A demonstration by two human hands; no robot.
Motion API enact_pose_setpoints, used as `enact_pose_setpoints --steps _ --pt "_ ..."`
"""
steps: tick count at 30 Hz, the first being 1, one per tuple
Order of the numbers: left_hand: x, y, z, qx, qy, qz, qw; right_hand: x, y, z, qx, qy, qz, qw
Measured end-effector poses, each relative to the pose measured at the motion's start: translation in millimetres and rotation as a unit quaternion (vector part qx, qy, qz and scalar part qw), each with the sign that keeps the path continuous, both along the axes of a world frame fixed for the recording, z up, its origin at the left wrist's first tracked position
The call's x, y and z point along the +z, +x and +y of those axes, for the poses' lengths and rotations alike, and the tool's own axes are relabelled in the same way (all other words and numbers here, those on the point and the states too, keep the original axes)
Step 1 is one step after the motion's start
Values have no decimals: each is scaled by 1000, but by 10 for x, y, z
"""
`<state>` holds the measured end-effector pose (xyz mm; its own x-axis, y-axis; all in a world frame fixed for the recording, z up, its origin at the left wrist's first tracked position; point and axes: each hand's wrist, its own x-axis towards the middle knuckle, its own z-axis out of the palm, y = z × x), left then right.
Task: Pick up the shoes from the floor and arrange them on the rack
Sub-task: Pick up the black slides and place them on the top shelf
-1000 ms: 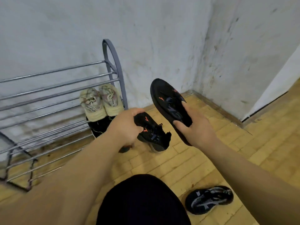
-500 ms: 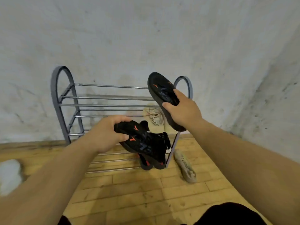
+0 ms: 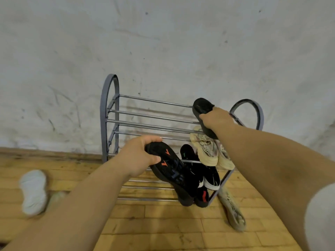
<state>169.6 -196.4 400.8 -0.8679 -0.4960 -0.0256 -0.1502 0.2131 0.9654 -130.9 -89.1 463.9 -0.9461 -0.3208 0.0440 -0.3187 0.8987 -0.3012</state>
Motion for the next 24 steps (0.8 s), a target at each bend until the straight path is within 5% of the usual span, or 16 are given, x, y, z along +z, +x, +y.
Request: enact_pose_setpoints --steps 4,8,11,14,24 --pt "-22 -35 -61 -2 9 -2 1000 211 113 43 20 3 -2 1000" --pt "8 -46 -61 -2 36 17 999 75 905 571 261 -170 131 941" --pt "60 -22 -13 -11 105 38 994 -250 1431 1189 385 -104 16 917" --pt "125 1 78 -17 190 64 980 -491 1486 1634 405 57 -75 910" --pt "288 -173 605 -28 307 132 942 -335 1083 2271 389 -78 40 917"
